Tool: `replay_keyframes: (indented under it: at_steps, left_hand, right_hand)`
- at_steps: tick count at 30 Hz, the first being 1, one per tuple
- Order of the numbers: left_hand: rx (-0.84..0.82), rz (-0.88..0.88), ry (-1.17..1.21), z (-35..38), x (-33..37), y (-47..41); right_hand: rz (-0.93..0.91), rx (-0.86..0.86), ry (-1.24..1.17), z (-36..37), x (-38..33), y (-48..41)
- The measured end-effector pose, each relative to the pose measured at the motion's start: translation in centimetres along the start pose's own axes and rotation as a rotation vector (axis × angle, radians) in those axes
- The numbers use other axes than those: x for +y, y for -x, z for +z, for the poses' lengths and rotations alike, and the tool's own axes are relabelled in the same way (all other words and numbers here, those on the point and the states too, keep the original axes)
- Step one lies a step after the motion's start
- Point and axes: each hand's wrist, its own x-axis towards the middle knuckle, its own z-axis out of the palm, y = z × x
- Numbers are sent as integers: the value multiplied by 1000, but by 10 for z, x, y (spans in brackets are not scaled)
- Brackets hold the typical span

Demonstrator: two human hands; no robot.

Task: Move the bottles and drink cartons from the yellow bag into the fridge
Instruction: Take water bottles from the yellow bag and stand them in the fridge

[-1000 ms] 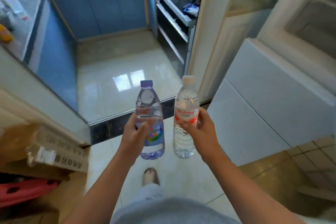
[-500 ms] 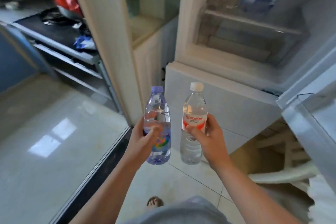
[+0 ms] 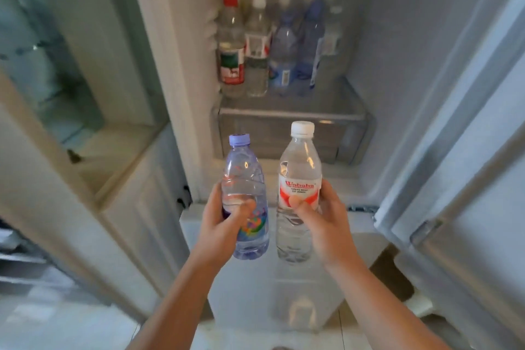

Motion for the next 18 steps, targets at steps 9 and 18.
replay_keyframes:
  at_steps: [9,18]
  left_hand:
    - [-107,211,33,47,48,-124]
    - [-115,415,-42,68,82,-206]
  right_hand:
    - [-199,23,-123,-6,-28,-124]
    - [-317,192,-99,-13,-54,-202]
